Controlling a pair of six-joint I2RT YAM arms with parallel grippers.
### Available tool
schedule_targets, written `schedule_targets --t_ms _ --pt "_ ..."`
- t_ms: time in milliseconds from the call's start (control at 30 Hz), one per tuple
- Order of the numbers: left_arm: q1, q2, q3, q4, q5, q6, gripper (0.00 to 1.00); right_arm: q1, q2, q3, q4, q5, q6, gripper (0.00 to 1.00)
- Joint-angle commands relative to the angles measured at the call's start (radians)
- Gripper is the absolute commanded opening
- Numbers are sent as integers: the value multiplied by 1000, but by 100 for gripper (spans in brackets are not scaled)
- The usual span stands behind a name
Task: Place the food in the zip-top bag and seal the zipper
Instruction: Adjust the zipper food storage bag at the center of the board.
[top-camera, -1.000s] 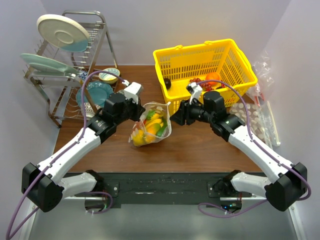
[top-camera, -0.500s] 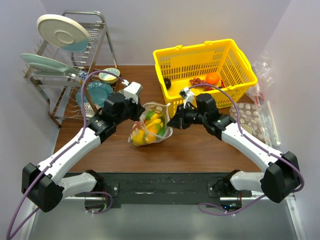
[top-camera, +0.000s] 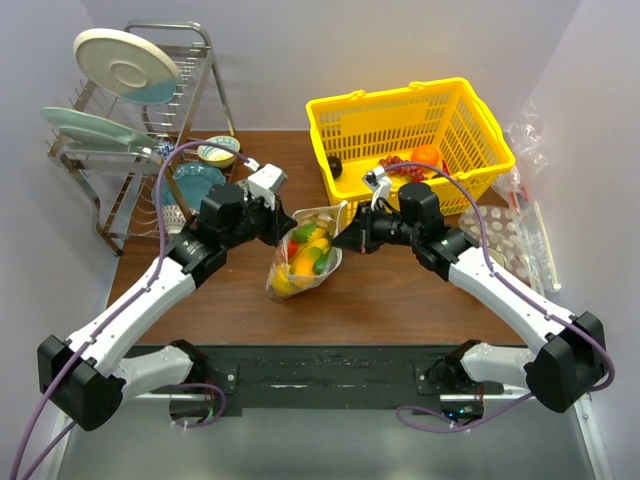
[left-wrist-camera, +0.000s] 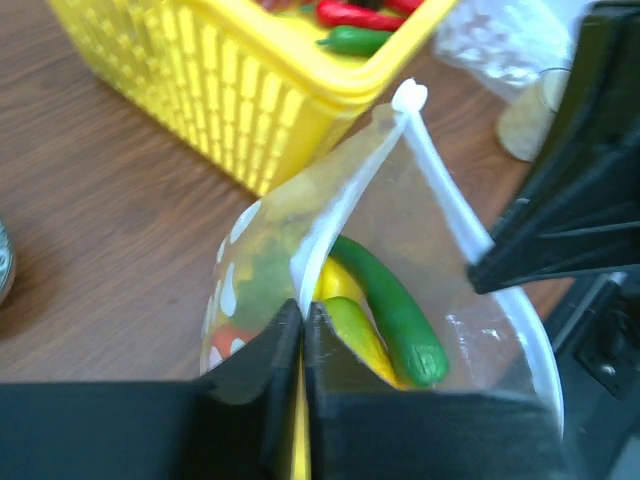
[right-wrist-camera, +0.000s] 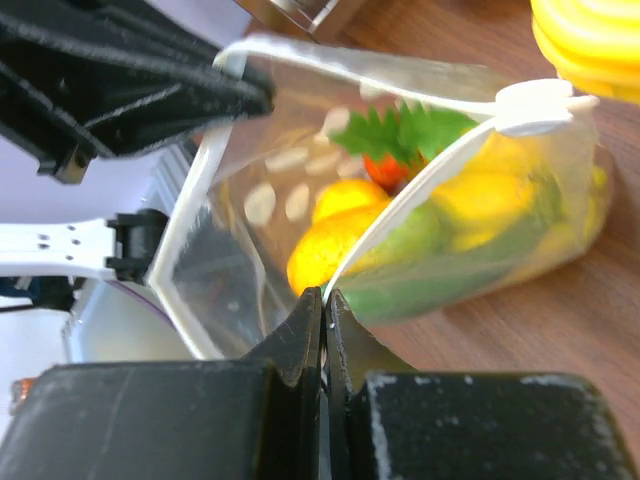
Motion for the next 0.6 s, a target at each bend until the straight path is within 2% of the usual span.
schedule_targets --t_ms 0,33,67,167,233,267,333,367,400,467,567 --pt "7 -38 124 -30 174 -4 21 6 -37 43 58 -22 97 0" --pt "7 -32 125 -32 233 -3 25 8 -40 39 63 -26 108 0" --pt "7 -26 125 -32 263 -1 37 6 -42 36 70 -26 126 0" --pt "7 35 125 -72 295 3 55 8 -43 23 86 -26 139 0" --pt "7 67 128 -99 292 8 60 9 -43 18 86 -22 142 0" --pt "7 70 127 -101 291 8 67 9 -43 16 84 -19 143 0" --pt "7 69 124 -99 246 8 74 9 -43 10 83 -16 146 0" --pt "7 63 125 -99 223 8 83 11 -45 10 81 -11 149 0" --pt "7 54 130 -102 200 8 84 11 -43 9 80 -10 148 0" --pt "7 44 141 -110 128 8 100 11 -43 6 80 -8 148 0" --pt "7 29 191 -139 54 8 100 11 -39 0 75 -6 146 0"
